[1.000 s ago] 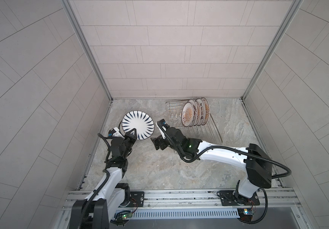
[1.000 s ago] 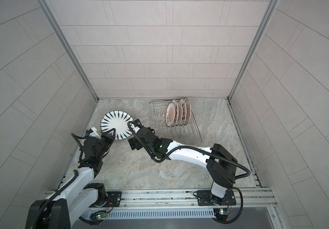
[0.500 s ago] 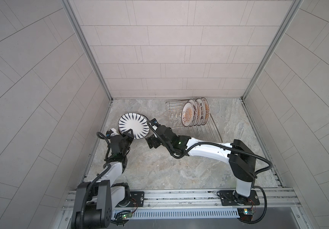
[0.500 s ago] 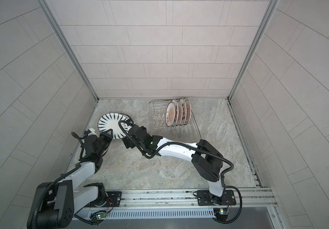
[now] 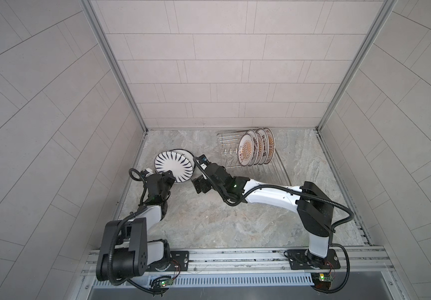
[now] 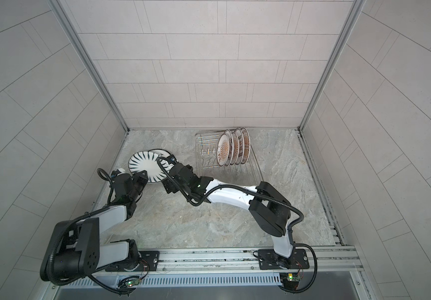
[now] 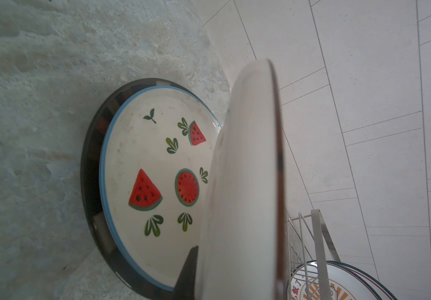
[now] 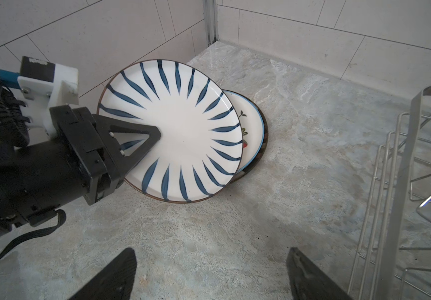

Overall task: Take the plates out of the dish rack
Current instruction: 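Lower the blue-striped plate onto the watermelon plate with the left gripper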

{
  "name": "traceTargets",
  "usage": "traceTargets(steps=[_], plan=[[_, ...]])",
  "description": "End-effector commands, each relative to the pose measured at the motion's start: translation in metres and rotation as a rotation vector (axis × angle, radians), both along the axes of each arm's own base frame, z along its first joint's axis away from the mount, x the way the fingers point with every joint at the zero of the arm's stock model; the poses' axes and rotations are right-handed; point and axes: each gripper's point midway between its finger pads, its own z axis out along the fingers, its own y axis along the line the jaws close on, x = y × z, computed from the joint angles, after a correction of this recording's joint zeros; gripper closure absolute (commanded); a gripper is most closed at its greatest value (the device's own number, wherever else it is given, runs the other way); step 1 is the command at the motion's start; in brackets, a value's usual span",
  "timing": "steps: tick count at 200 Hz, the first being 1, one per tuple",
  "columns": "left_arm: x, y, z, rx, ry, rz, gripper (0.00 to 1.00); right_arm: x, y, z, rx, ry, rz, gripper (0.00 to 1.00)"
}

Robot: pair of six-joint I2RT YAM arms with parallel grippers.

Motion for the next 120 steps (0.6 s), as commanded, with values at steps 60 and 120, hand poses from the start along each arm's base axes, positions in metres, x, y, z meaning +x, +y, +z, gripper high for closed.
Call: traceTargets(steps=[60, 120], plan=[[0.043, 0.011, 0.057, -0.029, -0.248, 0.004, 0.96, -0.001, -0.001, -0.011, -0.008, 0.012, 0.000, 0.09], [0.041, 0.014, 0.037, 0.005, -0.187, 0.006, 0.80, 0.002, -0.006, -0.014, -0.026, 0.023, -0.042, 0.10]])
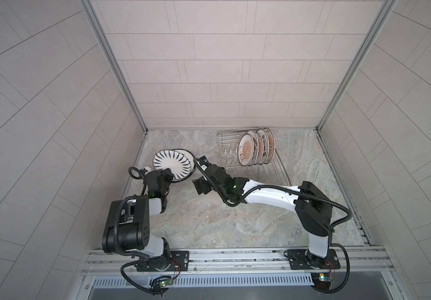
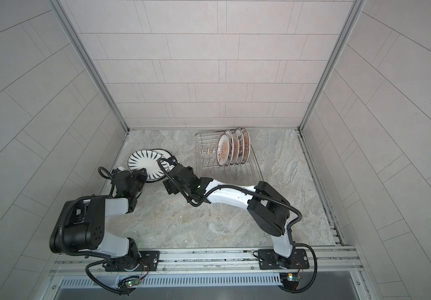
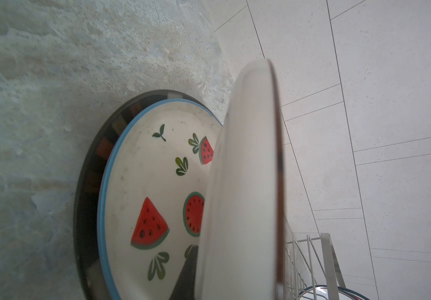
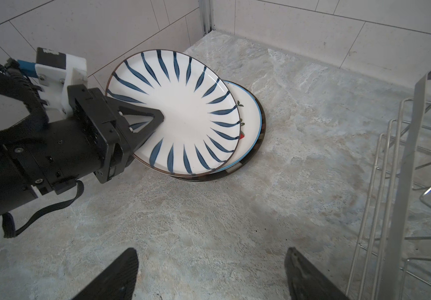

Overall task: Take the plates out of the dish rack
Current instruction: 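Lower the blue-striped plate onto the watermelon plate with the left gripper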

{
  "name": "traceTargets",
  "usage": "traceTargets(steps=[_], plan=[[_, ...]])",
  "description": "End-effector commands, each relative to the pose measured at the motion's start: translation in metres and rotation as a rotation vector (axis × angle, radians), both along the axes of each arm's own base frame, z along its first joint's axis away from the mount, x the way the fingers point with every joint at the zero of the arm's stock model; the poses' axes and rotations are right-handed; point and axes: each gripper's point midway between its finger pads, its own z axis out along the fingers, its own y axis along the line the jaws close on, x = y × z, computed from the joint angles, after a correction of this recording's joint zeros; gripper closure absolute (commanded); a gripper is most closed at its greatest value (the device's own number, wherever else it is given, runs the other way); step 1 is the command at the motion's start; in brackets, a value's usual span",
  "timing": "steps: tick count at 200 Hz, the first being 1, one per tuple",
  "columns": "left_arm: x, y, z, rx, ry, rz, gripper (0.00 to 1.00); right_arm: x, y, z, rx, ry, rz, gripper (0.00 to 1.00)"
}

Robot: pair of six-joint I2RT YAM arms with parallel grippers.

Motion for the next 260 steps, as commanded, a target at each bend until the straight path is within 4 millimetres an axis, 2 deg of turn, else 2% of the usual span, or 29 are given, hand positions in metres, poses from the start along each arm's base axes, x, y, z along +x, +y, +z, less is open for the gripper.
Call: traceTargets(steps=[1, 20, 61, 97, 160, 214, 260], plan=[[0.018, 0.004, 0.051, 0.049, -0.177, 0.000, 0.80, 0.002, -0.003, -0.004, -0.012, 0.006, -0.026, 0.10], [0.019, 0.001, 0.045, 0.040, -0.155, -0.021, 0.71, 0.002, -0.004, -0.005, -0.019, 0.007, -0.034, 0.11], [0.018, 0.004, 0.024, 0.050, -0.108, -0.007, 0.66, -0.003, -0.012, -0.001, -0.067, -0.007, -0.075, 0.12], [0.008, 0.014, 0.016, 0.106, -0.069, 0.040, 0.59, -0.005, -0.017, 0.003, -0.070, -0.022, -0.086, 0.12], [-0.007, 0.026, 0.021, 0.177, -0.040, 0.097, 0.56, -0.004, -0.020, 0.002, -0.081, -0.030, -0.102, 0.12], [-0.010, 0.029, 0.005, 0.182, -0.010, 0.111, 0.58, -0.004, -0.021, 0.003, -0.076, -0.029, -0.105, 0.12], [-0.015, 0.032, 0.003, 0.191, -0.016, 0.133, 0.58, -0.003, -0.023, 0.004, -0.079, -0.034, -0.114, 0.12]])
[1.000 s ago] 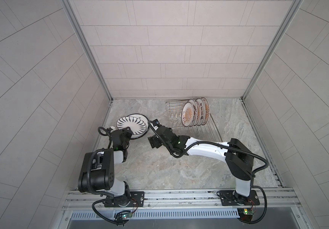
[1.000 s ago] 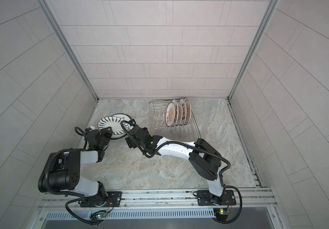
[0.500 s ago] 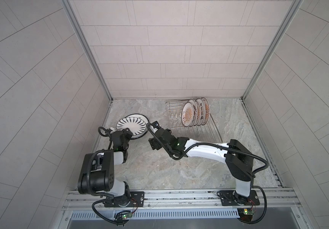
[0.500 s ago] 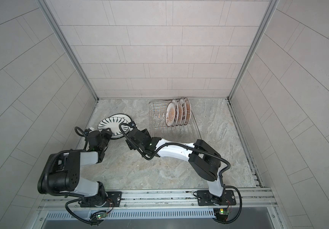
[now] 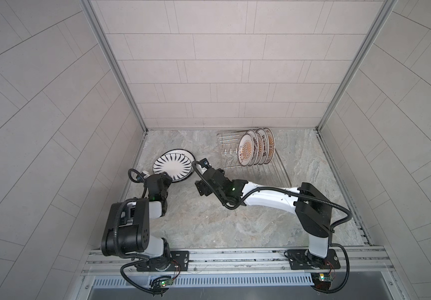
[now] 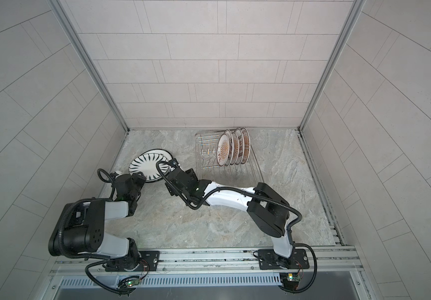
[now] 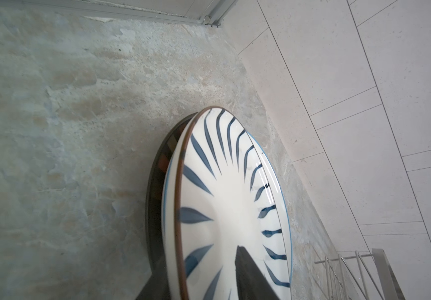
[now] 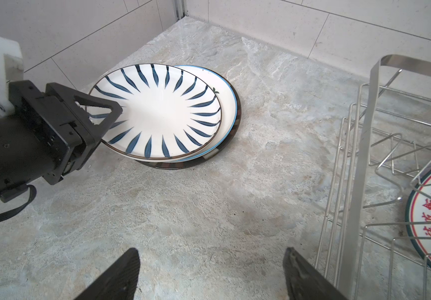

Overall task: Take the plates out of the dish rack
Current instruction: 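Lower the blue-striped plate onto the watermelon plate with the left gripper, then open the left gripper and lift it off the stacked plates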

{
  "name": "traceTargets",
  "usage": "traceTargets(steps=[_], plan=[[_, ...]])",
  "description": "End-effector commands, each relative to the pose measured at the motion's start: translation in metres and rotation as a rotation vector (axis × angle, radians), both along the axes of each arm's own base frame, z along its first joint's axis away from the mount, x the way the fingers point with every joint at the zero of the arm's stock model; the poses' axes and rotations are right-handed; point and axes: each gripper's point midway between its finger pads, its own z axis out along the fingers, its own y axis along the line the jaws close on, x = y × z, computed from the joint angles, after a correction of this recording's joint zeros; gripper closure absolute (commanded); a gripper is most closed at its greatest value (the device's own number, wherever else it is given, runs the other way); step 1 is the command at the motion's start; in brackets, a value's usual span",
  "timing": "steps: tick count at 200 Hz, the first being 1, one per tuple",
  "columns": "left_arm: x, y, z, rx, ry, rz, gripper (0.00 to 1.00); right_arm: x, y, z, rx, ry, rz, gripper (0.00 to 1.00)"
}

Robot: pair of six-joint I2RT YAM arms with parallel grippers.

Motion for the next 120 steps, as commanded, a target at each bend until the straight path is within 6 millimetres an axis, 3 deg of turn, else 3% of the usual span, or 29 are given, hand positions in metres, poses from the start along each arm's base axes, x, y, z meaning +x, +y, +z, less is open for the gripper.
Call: traceTargets(steps=[1, 106, 109, 120], plan=[[0.0057, 0.0077, 0.0194, 0.041, -0.083, 0.026, 0.58, -0.0017, -0.0079, 0.0151, 0.011, -0.019, -0.022, 0.12], [0.0044, 0.0148, 0.0200, 0.057, -0.088, 0.065, 0.60, -0.0034, -0.0108, 0.0139, 0.017, -0.021, -0.023, 0.12], [-0.0016, 0.0139, 0.0125, 0.054, -0.069, 0.065, 0.60, -0.0035, -0.0109, 0.0142, 0.018, -0.022, -0.023, 0.12], [-0.0030, 0.0135, 0.0143, 0.049, -0.077, 0.066, 0.60, -0.0041, -0.0106, 0.0153, 0.024, -0.023, -0.019, 0.12]])
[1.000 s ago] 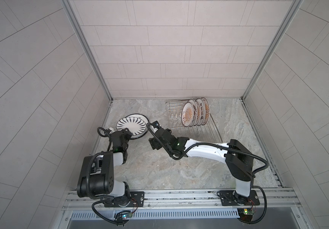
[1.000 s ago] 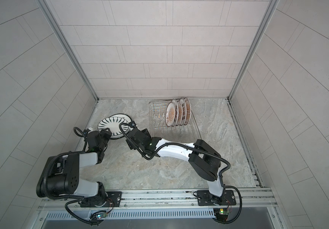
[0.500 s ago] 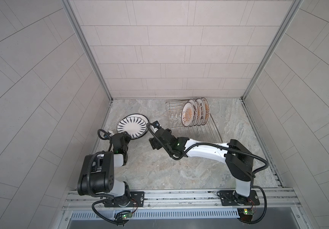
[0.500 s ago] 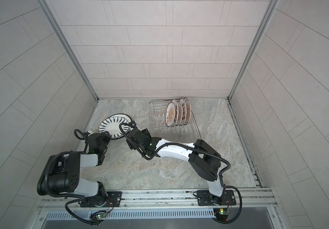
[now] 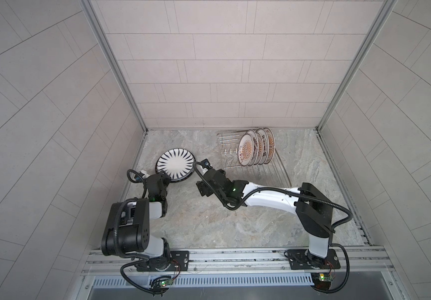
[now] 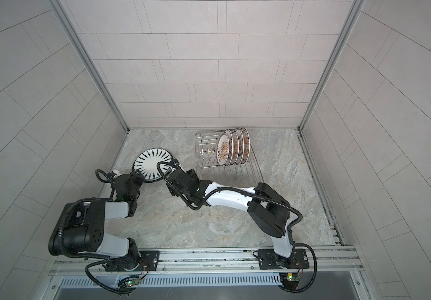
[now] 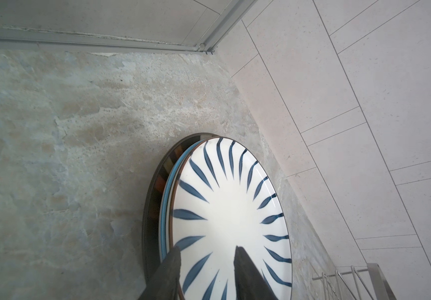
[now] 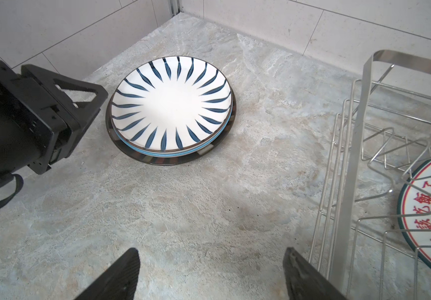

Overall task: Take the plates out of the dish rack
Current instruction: 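Open the left gripper and lift it off the stacked plates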

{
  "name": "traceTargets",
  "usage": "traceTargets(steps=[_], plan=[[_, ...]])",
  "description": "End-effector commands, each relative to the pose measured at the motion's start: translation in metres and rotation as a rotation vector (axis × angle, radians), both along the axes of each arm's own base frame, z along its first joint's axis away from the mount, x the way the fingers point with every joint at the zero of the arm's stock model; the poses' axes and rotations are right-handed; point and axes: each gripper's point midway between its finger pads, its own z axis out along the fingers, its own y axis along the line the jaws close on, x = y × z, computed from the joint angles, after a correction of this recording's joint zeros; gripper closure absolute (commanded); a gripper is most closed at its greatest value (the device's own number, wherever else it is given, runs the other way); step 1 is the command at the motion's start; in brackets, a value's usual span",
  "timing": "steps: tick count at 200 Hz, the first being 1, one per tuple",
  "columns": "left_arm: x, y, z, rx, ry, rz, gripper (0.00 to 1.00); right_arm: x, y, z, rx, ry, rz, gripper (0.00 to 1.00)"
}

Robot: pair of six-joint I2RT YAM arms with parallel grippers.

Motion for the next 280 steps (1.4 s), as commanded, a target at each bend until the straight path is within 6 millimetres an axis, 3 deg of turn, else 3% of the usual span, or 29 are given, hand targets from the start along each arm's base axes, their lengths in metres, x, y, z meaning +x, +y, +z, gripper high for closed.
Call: traceTargets(steps=[1, 39, 65, 95, 105, 117, 124, 180, 210, 230, 240, 280], plan=[[-0.006, 0.004, 0.001, 0.012, -0.019, 0.022, 0.60, -0.003, -0.004, 0.021, 0.041, -0.025, -0.009, 0.12], [-0.017, 0.004, 0.016, 0.011, -0.058, 0.032, 0.56, -0.014, -0.003, 0.031, 0.079, -0.054, 0.044, 0.12], [-0.024, -0.004, 0.031, 0.009, -0.092, -0.006, 0.47, -0.028, -0.005, 0.045, 0.102, -0.090, 0.089, 0.11], [-0.025, -0.024, 0.047, 0.007, -0.098, -0.124, 0.29, -0.047, -0.013, 0.062, 0.142, -0.114, 0.123, 0.10], [-0.028, -0.030, 0.052, 0.005, -0.111, -0.149, 0.09, -0.052, -0.018, 0.067, 0.157, -0.127, 0.121, 0.08], [-0.030, -0.038, 0.061, 0.003, -0.146, -0.181, 0.06, -0.057, -0.026, 0.074, 0.176, -0.145, 0.114, 0.05], [-0.032, -0.043, 0.068, 0.002, -0.164, -0.200, 0.00, -0.057, -0.034, 0.077, 0.184, -0.160, 0.081, 0.04], [-0.053, -0.100, 0.104, 0.002, -0.284, -0.395, 0.00, -0.062, -0.106, 0.093, 0.245, -0.261, -0.103, 0.00], [-0.081, -0.156, 0.141, 0.022, -0.496, -0.626, 0.00, -0.063, -0.144, 0.093, 0.244, -0.300, -0.190, 0.02], [-0.095, -0.180, 0.147, 0.042, -0.512, -0.695, 0.00, -0.060, -0.182, 0.094, 0.322, -0.332, -0.310, 0.01], [-0.099, -0.190, 0.147, 0.069, -0.500, -0.711, 0.00, -0.059, -0.200, 0.084, 0.350, -0.319, -0.338, 0.01], [-0.109, -0.231, 0.158, 0.163, -0.513, -0.787, 0.00, -0.054, -0.260, 0.076, 0.464, -0.301, -0.453, 0.01]])
